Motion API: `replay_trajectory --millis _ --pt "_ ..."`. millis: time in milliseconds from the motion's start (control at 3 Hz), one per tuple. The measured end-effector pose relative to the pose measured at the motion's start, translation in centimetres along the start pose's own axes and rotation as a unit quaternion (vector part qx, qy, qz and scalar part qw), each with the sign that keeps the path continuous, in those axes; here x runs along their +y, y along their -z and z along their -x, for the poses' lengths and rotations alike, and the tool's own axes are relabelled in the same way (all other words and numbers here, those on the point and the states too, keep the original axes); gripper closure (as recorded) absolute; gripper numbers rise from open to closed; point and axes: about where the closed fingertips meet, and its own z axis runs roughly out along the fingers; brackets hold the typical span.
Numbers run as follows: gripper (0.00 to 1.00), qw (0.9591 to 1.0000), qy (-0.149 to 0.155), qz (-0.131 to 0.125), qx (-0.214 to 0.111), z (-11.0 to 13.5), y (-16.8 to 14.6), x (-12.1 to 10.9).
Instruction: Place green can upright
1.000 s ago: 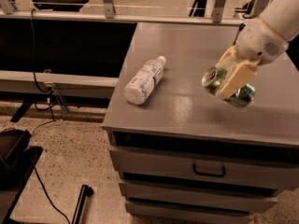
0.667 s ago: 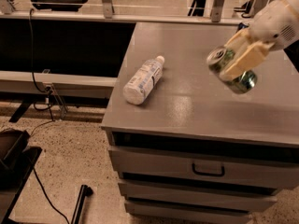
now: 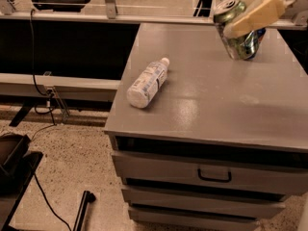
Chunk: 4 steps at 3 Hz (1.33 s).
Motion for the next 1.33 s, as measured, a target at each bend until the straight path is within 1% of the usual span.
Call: replay_trajectory --millis 333,667,1000,1333 --pt "1.00 0.9994 0.012 -0.016 -0.027 2.6 1.5 -0.3" --pt "1.00 0.9981 0.038 -0.027 -0.042 5.5 2.7 0.2" --pt "1.00 0.9955 0.060 -0.024 -0.070 7.5 3.3 1.1" --pt "0.85 0.9944 0.060 -0.033 -0.080 8.1 3.2 0.4"
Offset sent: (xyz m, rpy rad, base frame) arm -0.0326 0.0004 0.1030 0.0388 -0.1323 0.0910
